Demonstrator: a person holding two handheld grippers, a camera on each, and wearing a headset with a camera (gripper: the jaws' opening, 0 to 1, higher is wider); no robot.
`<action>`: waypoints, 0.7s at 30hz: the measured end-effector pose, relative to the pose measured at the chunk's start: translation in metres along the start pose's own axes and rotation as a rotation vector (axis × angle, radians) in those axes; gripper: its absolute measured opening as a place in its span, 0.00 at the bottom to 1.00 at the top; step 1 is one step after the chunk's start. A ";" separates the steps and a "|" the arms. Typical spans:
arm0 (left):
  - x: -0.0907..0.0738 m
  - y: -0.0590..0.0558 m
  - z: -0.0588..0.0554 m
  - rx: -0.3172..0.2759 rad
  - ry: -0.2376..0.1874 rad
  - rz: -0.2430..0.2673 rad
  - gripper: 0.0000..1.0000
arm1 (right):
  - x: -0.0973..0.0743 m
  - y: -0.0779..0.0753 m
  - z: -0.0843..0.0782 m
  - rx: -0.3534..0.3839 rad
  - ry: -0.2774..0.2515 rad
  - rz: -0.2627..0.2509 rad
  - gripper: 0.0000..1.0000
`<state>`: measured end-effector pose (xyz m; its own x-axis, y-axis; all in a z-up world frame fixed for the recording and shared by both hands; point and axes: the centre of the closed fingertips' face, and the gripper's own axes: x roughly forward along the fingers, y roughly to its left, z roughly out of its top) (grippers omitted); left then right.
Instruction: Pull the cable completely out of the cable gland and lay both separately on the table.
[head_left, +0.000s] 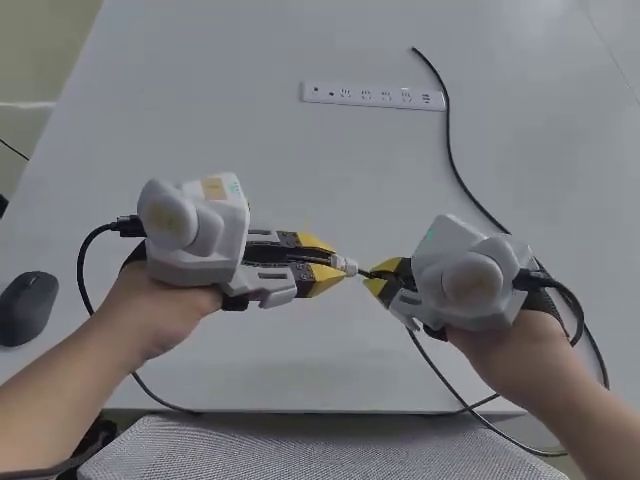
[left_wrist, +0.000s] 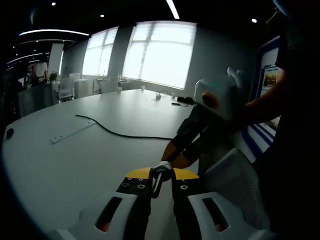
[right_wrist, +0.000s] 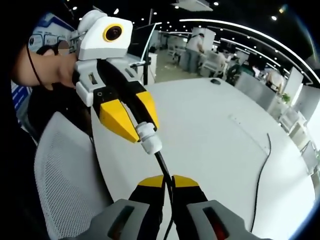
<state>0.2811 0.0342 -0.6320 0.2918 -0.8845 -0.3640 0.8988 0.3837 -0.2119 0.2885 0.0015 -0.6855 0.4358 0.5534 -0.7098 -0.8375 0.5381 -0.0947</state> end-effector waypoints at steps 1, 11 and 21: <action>0.000 0.001 0.000 -0.001 0.001 0.002 0.15 | 0.000 0.000 -0.002 0.009 0.001 0.000 0.00; 0.002 0.003 -0.001 -0.007 -0.002 0.006 0.15 | 0.001 -0.010 -0.024 0.164 0.016 -0.007 0.00; 0.001 0.005 0.000 -0.007 -0.010 0.012 0.15 | 0.000 -0.017 -0.037 0.281 0.013 -0.022 0.00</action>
<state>0.2862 0.0355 -0.6332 0.3061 -0.8821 -0.3580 0.8928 0.3965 -0.2136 0.2905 -0.0310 -0.7094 0.4469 0.5322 -0.7191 -0.7029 0.7061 0.0858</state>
